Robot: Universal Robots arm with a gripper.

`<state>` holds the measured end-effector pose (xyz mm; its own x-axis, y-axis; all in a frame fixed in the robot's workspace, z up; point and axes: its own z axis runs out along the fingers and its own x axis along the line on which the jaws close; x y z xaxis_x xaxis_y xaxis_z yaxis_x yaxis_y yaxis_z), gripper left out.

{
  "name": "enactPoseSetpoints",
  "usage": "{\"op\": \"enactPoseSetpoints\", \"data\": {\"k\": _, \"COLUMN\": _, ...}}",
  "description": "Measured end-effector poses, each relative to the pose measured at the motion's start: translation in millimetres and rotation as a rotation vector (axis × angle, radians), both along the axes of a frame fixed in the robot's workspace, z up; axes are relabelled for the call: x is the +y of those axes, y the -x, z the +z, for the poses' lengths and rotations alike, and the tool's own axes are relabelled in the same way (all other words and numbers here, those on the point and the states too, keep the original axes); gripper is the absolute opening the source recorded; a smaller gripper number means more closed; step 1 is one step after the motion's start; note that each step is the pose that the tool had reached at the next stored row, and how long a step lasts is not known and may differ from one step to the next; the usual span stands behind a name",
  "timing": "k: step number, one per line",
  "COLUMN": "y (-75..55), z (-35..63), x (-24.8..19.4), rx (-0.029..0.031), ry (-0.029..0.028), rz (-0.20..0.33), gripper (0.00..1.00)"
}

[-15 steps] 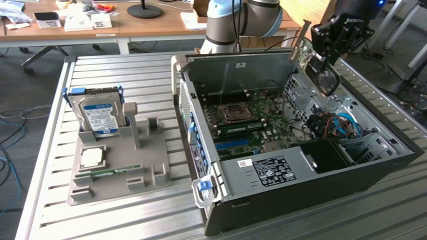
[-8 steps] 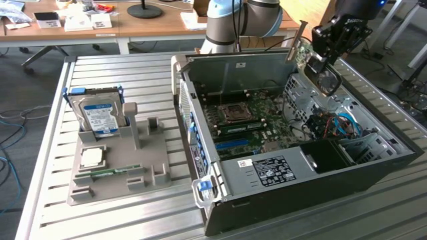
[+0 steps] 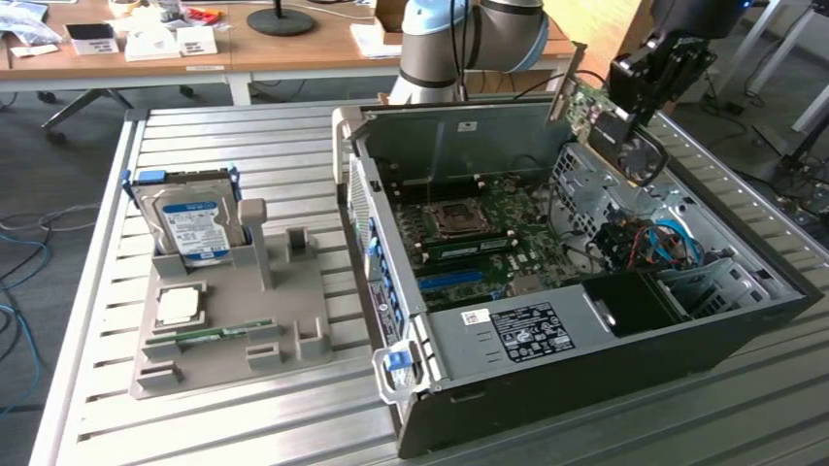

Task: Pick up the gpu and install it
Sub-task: 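Insert the gpu into the slot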

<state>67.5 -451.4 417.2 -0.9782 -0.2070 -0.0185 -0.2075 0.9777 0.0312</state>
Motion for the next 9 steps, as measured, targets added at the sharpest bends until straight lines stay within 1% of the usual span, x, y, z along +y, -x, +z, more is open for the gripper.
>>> {"op": "enactPoseSetpoints", "data": {"k": 9, "y": 0.1, "z": -0.4, "x": 0.0, "rx": 0.0000, "ry": 0.0070, "rz": 0.161, "gripper": 0.27}}
